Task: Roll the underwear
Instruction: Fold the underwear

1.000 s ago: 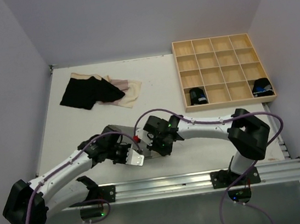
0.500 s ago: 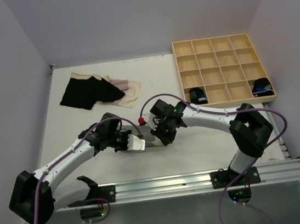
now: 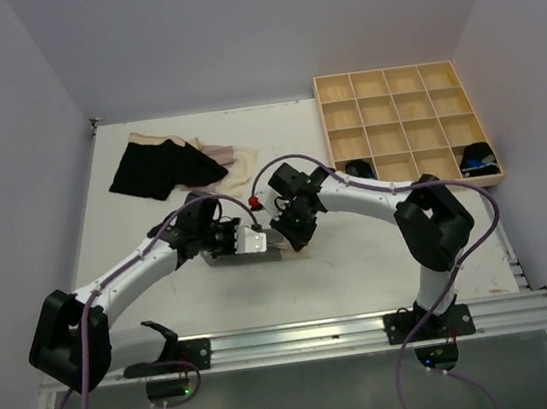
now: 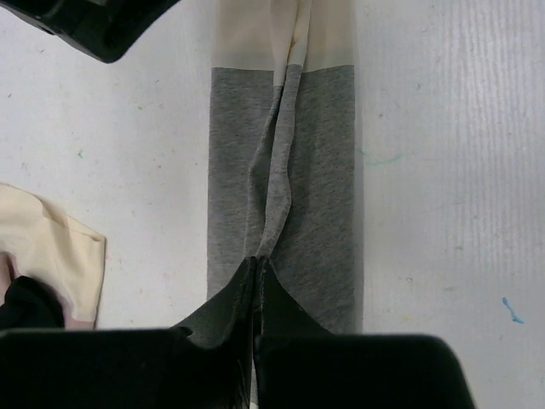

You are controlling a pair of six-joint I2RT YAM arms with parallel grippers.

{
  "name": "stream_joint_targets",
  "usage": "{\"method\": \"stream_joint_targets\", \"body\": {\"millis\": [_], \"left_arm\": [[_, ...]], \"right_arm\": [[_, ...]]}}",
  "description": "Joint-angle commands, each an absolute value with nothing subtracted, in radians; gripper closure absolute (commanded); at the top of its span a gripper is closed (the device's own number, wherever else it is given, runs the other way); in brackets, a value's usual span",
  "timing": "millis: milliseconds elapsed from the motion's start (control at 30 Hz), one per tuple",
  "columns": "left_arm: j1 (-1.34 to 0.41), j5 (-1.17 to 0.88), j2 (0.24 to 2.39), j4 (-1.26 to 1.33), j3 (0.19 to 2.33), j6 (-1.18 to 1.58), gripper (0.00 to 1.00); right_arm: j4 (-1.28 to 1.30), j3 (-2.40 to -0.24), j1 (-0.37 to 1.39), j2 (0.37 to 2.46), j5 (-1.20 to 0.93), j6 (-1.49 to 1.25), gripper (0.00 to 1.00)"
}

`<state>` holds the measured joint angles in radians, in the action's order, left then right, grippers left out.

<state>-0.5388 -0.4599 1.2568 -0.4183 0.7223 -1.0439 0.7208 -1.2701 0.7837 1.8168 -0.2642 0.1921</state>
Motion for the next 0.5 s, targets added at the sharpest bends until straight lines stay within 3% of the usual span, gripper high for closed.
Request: {"method": "stream_joint_targets", "body": {"millis": [0,467], "left_arm": [[-0.525,-0.456,1.285,-0.316,0.767,-1.075,1.00],[-0.483,-0.425,1.433,-0.164,0.792,-1.089,1.00]], "right_arm": [[0.759,-1.333,0.752,1.830,-0.296,0.212,1.00],[0.761,-1.393,0.684,1.942,-0.310,0.222,1.00]]}}
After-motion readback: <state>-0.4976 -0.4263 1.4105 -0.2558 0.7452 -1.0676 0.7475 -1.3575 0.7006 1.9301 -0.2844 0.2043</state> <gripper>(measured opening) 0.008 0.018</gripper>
